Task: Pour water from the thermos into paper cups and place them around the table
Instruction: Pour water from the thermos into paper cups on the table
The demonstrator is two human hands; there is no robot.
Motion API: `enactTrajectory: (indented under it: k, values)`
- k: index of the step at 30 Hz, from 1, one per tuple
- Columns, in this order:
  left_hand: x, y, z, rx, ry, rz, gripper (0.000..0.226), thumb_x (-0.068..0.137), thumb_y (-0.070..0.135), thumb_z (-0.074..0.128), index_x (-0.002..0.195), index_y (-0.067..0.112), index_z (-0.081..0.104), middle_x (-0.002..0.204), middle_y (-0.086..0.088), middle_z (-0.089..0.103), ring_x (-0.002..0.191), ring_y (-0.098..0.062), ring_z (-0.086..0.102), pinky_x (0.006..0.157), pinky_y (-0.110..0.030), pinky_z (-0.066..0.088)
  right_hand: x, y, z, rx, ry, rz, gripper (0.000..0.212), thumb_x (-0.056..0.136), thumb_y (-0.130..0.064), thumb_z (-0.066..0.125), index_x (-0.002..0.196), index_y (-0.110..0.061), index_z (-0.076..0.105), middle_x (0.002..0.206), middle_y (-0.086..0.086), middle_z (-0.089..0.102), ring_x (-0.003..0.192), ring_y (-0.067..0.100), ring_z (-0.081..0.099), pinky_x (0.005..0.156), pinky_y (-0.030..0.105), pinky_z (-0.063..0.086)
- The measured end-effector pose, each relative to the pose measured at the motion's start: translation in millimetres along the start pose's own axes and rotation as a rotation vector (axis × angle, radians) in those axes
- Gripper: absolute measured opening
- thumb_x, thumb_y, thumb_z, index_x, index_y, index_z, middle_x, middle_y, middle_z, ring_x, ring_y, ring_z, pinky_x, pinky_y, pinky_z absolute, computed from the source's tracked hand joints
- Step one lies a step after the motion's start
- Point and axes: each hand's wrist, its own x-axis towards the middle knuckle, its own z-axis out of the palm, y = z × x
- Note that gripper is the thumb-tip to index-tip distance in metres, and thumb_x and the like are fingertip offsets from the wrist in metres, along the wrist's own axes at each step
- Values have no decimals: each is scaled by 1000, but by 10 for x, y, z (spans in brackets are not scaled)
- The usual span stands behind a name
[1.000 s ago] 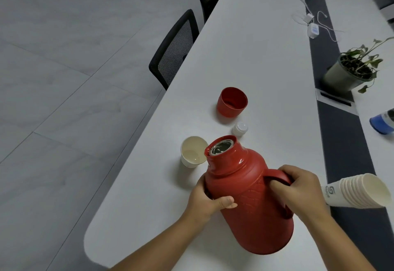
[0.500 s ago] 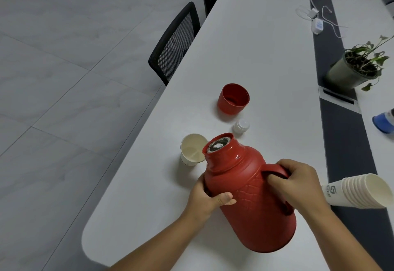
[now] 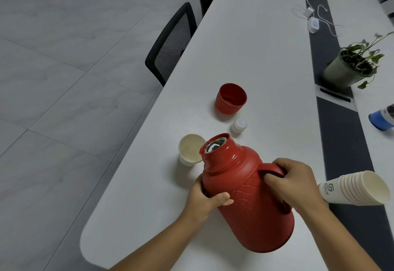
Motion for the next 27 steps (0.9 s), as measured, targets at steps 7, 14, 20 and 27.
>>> enactTrajectory:
  k: [7, 14, 20, 27]
  values:
    - [-10, -18, -5, 24, 5, -18, 96, 30, 29, 85, 114, 2, 48, 93, -7, 65, 74, -13, 70, 57, -21, 55, 0, 0, -9, -21, -10, -14, 8, 65, 3, 59, 58, 7, 56, 55, 24, 54, 48, 20, 41, 45, 21, 30]
    - [-2, -40, 5, -8, 37, -13, 95, 25, 37, 89, 108, 8, 52, 89, -2, 69, 76, -13, 70, 58, -21, 55, 15, -2, -4, -32, -14, -14, 10, 65, 2, 60, 56, 4, 56, 50, 13, 50, 47, 19, 42, 46, 17, 33]
    - [-11, -49, 13, -18, 54, -15, 97, 17, 55, 88, 100, 17, 54, 84, 3, 72, 77, -13, 70, 59, -20, 55, 19, -12, -7, -66, -12, -27, 9, 65, 1, 60, 59, 7, 57, 58, 25, 56, 49, 19, 42, 44, 20, 30]
    - [-13, -49, 15, -6, 51, -24, 90, 22, 40, 90, 100, 16, 54, 88, -1, 70, 76, -13, 70, 57, -20, 55, 10, -29, -6, -72, -25, -20, 10, 66, 1, 60, 60, 7, 57, 62, 28, 57, 51, 20, 41, 45, 22, 28]
